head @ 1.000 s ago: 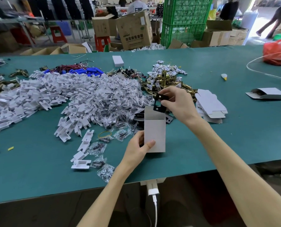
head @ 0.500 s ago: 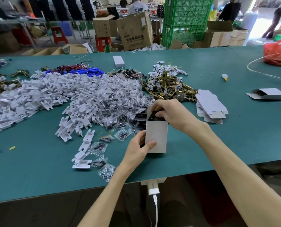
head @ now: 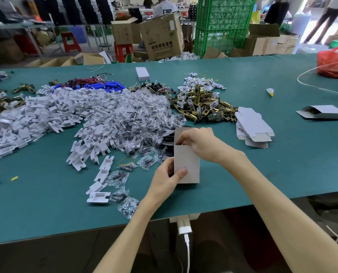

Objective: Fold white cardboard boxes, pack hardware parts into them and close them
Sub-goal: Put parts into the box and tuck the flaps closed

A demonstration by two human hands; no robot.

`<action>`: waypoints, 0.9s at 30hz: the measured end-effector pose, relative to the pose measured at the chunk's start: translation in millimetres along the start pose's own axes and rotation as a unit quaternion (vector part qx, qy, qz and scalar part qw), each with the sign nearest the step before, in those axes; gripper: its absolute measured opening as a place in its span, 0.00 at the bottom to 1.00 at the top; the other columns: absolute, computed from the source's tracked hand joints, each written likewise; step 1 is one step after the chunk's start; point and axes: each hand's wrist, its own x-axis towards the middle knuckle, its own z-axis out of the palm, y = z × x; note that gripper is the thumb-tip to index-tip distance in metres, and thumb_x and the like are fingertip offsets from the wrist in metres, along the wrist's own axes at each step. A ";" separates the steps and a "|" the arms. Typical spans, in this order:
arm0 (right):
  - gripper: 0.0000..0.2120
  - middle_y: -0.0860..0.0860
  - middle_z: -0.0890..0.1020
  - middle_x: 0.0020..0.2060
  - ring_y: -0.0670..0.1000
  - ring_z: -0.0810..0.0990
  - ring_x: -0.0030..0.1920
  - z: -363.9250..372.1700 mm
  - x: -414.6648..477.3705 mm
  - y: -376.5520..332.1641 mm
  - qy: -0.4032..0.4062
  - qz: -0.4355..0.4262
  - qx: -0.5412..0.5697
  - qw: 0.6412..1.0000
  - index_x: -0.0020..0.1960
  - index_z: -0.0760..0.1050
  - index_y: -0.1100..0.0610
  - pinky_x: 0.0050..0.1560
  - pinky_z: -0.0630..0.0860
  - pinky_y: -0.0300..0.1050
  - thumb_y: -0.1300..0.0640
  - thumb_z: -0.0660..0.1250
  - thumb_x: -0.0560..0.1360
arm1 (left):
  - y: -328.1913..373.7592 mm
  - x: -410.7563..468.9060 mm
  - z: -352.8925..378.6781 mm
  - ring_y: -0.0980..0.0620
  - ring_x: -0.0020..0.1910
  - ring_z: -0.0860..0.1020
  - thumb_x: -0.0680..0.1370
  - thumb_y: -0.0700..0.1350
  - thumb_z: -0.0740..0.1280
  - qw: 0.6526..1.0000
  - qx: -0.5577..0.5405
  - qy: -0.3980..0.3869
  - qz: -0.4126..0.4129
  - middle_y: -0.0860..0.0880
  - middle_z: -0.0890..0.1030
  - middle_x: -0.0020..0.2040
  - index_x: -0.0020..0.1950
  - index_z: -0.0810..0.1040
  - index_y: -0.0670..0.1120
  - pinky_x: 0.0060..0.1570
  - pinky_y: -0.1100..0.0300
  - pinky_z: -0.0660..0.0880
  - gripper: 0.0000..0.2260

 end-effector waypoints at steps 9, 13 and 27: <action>0.12 0.54 0.83 0.52 0.60 0.77 0.57 4.6 -3.7 -8.8 -0.005 0.017 -0.024 1.000 0.59 0.74 0.56 0.67 0.62 0.54 0.51 0.55 0.86 | -3.3 2.1 -0.4 0.54 0.56 0.84 0.80 0.43 0.73 1.000 -0.002 0.005 0.003 0.50 0.85 0.57 0.64 0.77 0.45 0.56 0.59 0.80 0.13; 0.10 0.52 0.84 0.53 0.58 0.78 0.57 5.2 -6.9 -8.4 0.020 0.014 -0.009 1.000 0.57 0.76 0.55 0.67 0.64 0.55 0.53 0.57 0.85 | -3.3 1.8 -0.4 0.55 0.56 0.84 0.80 0.44 0.73 1.000 -0.001 0.001 0.003 0.50 0.85 0.57 0.65 0.77 0.45 0.57 0.57 0.81 0.15; 0.08 0.51 0.85 0.50 0.54 0.81 0.52 4.3 -11.4 -8.8 0.088 -0.012 0.050 0.995 0.54 0.81 0.57 0.59 0.75 0.55 0.58 0.64 0.81 | -3.5 2.2 -0.9 0.58 0.55 0.84 0.79 0.45 0.74 1.000 0.004 0.005 0.003 0.53 0.85 0.57 0.62 0.77 0.50 0.54 0.59 0.81 0.13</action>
